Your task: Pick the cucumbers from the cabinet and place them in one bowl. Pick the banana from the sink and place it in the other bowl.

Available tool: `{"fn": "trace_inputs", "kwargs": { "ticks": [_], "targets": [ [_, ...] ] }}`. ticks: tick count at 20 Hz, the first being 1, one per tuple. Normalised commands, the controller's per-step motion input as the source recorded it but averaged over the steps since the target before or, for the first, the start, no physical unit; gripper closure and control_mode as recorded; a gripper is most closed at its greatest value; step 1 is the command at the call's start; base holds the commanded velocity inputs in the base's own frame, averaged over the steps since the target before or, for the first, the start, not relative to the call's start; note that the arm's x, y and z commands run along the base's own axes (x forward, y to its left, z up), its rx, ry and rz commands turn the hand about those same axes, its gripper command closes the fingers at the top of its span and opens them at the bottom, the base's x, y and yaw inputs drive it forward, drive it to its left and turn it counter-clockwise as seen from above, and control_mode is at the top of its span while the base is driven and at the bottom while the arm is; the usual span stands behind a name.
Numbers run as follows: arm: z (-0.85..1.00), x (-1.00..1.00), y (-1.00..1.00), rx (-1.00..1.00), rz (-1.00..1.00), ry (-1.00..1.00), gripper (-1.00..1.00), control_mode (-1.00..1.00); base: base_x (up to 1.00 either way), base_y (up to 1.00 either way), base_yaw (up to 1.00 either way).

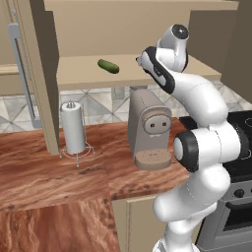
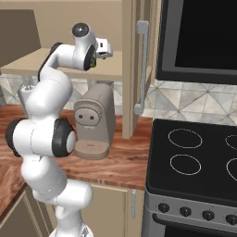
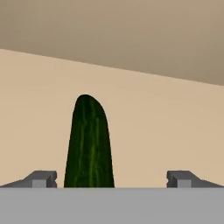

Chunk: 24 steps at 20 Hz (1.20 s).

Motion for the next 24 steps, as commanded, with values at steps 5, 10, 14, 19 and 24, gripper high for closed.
{"fn": "trace_inputs", "kwargs": {
  "ticks": [5, 10, 14, 19, 24],
  "targets": [
    [-0.30, 0.39, 0.20, 0.01, 0.00, 0.00, -1.00, -1.00, 0.00, 0.00, 0.00],
    [-0.33, 0.38, 0.15, 0.02, 0.00, -0.02, 1.00, -1.00, 0.00, 0.00, 0.00],
    [-0.32, 0.28, 0.04, 0.04, 0.01, -0.06, 1.00, -1.00, 0.00, 0.00, 0.00],
    [-0.24, 0.14, 0.04, 0.03, 0.02, -0.03, 1.00, -1.00, 0.00, 0.00, 0.00],
    [0.09, -0.12, 0.12, -0.03, -0.06, -0.02, 1.00, -1.00, 0.00, 0.00, 0.00]
  ]
}}
